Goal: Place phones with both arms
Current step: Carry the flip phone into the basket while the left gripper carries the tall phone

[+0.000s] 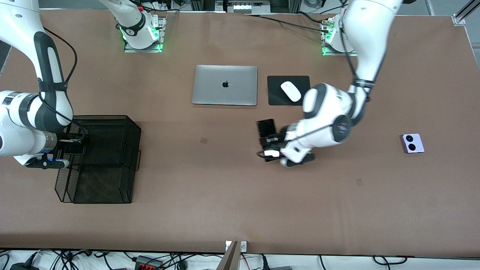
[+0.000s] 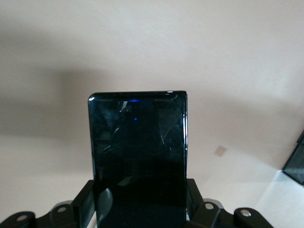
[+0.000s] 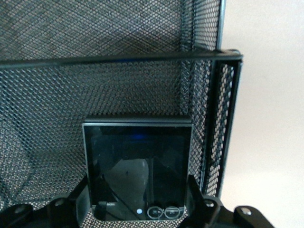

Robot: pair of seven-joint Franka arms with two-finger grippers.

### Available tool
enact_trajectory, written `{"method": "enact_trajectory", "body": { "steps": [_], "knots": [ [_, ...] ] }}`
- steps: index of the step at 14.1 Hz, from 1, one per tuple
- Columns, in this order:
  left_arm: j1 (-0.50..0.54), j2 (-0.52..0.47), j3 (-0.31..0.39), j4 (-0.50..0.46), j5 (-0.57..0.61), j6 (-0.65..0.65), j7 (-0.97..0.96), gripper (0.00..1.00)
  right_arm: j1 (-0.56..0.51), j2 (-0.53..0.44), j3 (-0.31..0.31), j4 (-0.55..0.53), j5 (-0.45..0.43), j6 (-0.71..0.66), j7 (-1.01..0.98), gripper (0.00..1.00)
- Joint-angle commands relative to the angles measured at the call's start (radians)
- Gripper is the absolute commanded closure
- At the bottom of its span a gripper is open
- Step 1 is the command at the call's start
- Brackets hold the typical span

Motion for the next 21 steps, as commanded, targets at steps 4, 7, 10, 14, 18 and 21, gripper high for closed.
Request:
{"method": "enact_trajectory", "body": {
  "steps": [4, 7, 10, 14, 18, 21],
  "knots": [
    [-0.120, 0.133, 0.028, 0.187, 0.066, 0.128, -0.115, 0.56, 0.005, -0.082, 0.026, 0.034, -0.003, -0.008, -0.016, 0.00],
    [-0.167, 0.233, 0.033, 0.333, 0.065, 0.192, -0.246, 0.56, 0.023, -0.101, 0.050, 0.106, 0.000, -0.026, -0.020, 0.00],
    [-0.238, 0.299, 0.089, 0.402, 0.147, 0.248, -0.223, 0.56, 0.025, -0.124, 0.095, 0.135, 0.008, -0.039, -0.017, 0.00],
    [-0.289, 0.351, 0.102, 0.447, 0.257, 0.254, -0.137, 0.56, 0.019, -0.130, 0.113, 0.129, 0.091, -0.036, -0.014, 0.00],
    [-0.361, 0.391, 0.132, 0.447, 0.258, 0.380, -0.145, 0.56, 0.025, -0.124, 0.113, 0.134, 0.080, -0.028, -0.020, 0.00],
    [-0.395, 0.423, 0.181, 0.444, 0.260, 0.380, -0.140, 0.55, 0.037, -0.124, 0.115, 0.132, 0.075, -0.028, -0.016, 0.00]
  ]
}}
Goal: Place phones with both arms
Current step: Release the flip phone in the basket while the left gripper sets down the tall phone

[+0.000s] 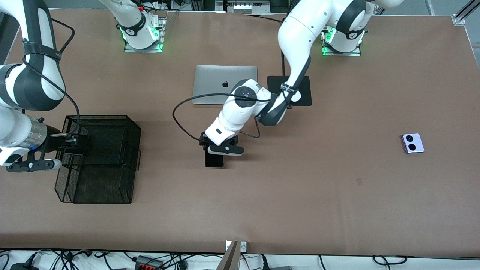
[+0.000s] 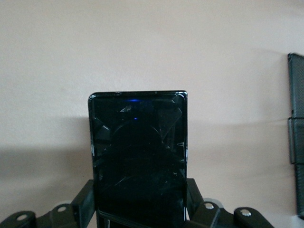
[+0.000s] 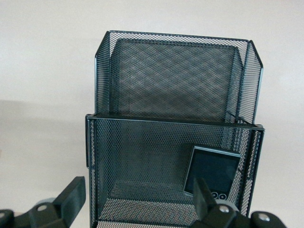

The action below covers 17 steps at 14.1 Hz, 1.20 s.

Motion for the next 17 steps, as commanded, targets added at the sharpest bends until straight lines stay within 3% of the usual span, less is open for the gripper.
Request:
{"method": "enact_trajectory", "body": {
  "steps": [1, 6, 7, 8, 9, 10, 14, 17],
  "knots": [
    [-0.029, 0.054, 0.061, 0.046, 0.017, 0.003, 0.008, 0.55, -0.005, -0.003, 0.004, 0.002, 0.015, 0.000, -0.013, 0.00],
    [-0.035, 0.074, 0.061, 0.041, 0.017, -0.002, -0.029, 0.55, 0.001, 0.004, 0.002, 0.004, 0.011, 0.006, -0.006, 0.00],
    [-0.035, 0.078, 0.061, 0.038, 0.017, -0.001, -0.029, 0.51, 0.002, 0.004, 0.004, 0.004, 0.011, 0.006, -0.006, 0.00],
    [-0.035, 0.078, 0.063, 0.038, 0.017, -0.001, -0.029, 0.44, 0.002, 0.004, 0.005, 0.004, 0.011, 0.008, -0.009, 0.00],
    [-0.035, 0.078, 0.063, 0.038, 0.017, -0.001, -0.029, 0.29, 0.002, 0.004, 0.005, 0.004, 0.008, 0.006, -0.009, 0.00],
    [-0.035, 0.078, 0.063, 0.038, 0.019, -0.001, -0.027, 0.00, 0.002, 0.004, 0.005, 0.004, 0.006, 0.006, -0.009, 0.00],
    [-0.019, 0.075, 0.058, 0.038, 0.032, -0.002, -0.027, 0.00, 0.001, -0.002, 0.004, 0.004, 0.006, 0.006, -0.012, 0.00],
    [0.067, 0.043, 0.006, 0.035, 0.093, -0.026, -0.018, 0.00, 0.002, 0.005, 0.007, 0.001, 0.008, 0.006, -0.014, 0.00]
  ]
}}
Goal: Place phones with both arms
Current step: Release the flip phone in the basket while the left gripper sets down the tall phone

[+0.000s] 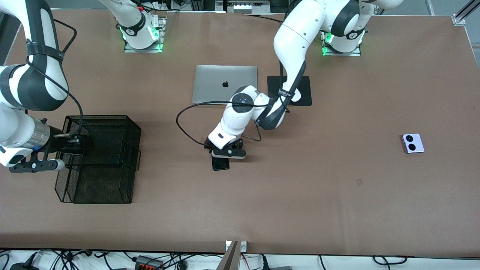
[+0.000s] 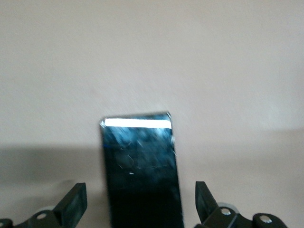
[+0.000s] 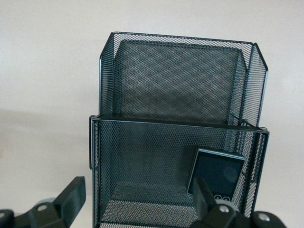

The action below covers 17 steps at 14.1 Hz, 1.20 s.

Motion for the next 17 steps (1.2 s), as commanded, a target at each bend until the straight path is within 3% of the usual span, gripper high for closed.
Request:
{"method": "enact_trajectory", "body": {
  "steps": [1, 3, 5, 9, 13, 17],
  "knots": [
    [0.100, -0.035, -0.087, 0.018, 0.106, -0.056, -0.012, 0.00, 0.004, 0.007, 0.007, -0.002, 0.009, 0.002, -0.012, 0.00],
    [0.189, -0.092, -0.162, 0.017, 0.191, -0.160, 0.011, 0.00, 0.038, 0.031, 0.007, -0.004, 0.007, 0.005, -0.012, 0.00],
    [0.260, -0.153, -0.204, -0.009, 0.203, -0.240, 0.084, 0.00, 0.064, 0.048, 0.007, -0.004, 0.018, 0.017, -0.010, 0.00],
    [0.424, -0.298, -0.268, -0.177, 0.194, -0.248, 0.268, 0.00, 0.173, 0.056, 0.010, -0.001, 0.021, 0.051, 0.003, 0.00],
    [0.574, -0.465, -0.294, -0.394, 0.168, -0.267, 0.275, 0.00, 0.337, 0.114, 0.012, 0.002, 0.021, 0.184, 0.083, 0.00],
    [0.744, -0.502, -0.299, -0.429, 0.163, -0.444, 0.326, 0.00, 0.464, 0.211, 0.012, 0.006, 0.019, 0.377, 0.249, 0.00]
  ]
}}
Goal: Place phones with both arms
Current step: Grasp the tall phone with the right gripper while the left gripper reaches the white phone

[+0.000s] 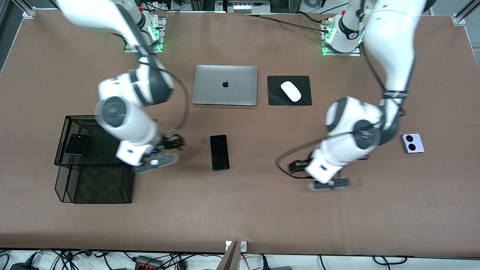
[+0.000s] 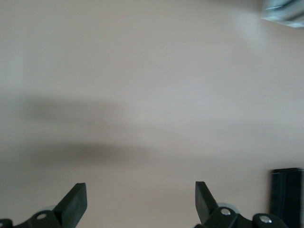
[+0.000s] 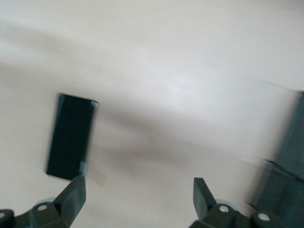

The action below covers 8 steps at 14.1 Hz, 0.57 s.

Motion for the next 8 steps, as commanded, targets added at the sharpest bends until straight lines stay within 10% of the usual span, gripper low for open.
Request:
{"method": "enact_trajectory", "body": {
  "steps": [1, 8],
  "knots": [
    [0.099, -0.051, -0.013, -0.070, -0.010, -0.072, 0.131, 0.00, 0.055, 0.065, -0.009, 0.012, 0.006, 0.083, 0.075, 0.00],
    [0.246, -0.058, 0.079, -0.060, 0.002, -0.263, 0.377, 0.00, 0.153, 0.197, -0.009, 0.010, 0.002, 0.161, 0.195, 0.00]
  ]
}}
